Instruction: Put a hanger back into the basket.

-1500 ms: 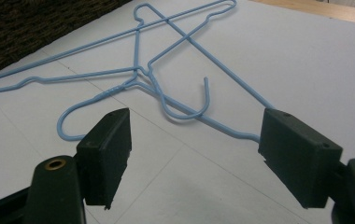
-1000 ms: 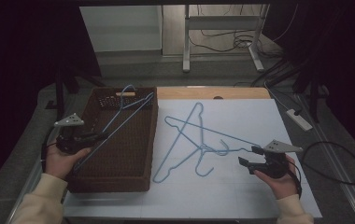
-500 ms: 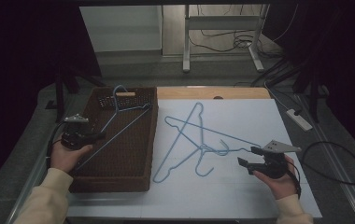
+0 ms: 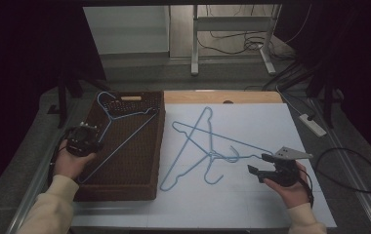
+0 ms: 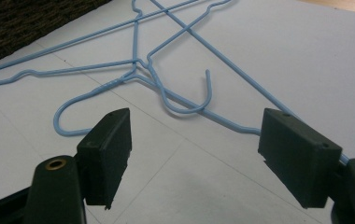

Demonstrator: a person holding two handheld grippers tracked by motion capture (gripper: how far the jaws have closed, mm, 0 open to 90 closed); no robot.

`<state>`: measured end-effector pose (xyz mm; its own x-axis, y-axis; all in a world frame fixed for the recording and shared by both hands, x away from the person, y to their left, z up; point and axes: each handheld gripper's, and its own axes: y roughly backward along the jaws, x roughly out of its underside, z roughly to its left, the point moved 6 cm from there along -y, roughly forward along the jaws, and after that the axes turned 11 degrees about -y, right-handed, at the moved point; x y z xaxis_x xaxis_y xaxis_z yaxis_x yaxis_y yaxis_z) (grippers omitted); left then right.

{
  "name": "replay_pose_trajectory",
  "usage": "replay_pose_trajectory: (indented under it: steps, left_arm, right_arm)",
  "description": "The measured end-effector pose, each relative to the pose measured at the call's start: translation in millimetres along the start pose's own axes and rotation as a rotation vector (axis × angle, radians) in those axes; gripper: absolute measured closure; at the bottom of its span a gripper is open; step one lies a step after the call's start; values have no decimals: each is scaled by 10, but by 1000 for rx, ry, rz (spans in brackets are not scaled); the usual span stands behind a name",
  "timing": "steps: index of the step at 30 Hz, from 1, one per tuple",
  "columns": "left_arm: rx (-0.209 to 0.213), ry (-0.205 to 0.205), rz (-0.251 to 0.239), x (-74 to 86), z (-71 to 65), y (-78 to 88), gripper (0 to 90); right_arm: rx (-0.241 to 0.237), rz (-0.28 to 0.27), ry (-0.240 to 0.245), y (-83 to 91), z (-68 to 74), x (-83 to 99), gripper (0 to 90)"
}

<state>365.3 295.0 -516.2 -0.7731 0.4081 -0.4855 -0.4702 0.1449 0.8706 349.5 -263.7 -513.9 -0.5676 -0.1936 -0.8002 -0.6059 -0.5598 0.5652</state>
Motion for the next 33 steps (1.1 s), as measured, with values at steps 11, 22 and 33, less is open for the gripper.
replay_pose_trajectory:
  steps: [11,22,33]
  left_arm:
    - [-61,-33,92,19,-9,-73,858]
    - [-56,-29,-99,-82,-71,125,481]
    - [73,-97,-355,-142,-452,608,368]
  right_arm:
    - [4,-3,-11,13,-14,-1,267]
    - [6,-10,-17,32,-26,-3,268]
    - [2,-2,-18,21,-31,1,267]
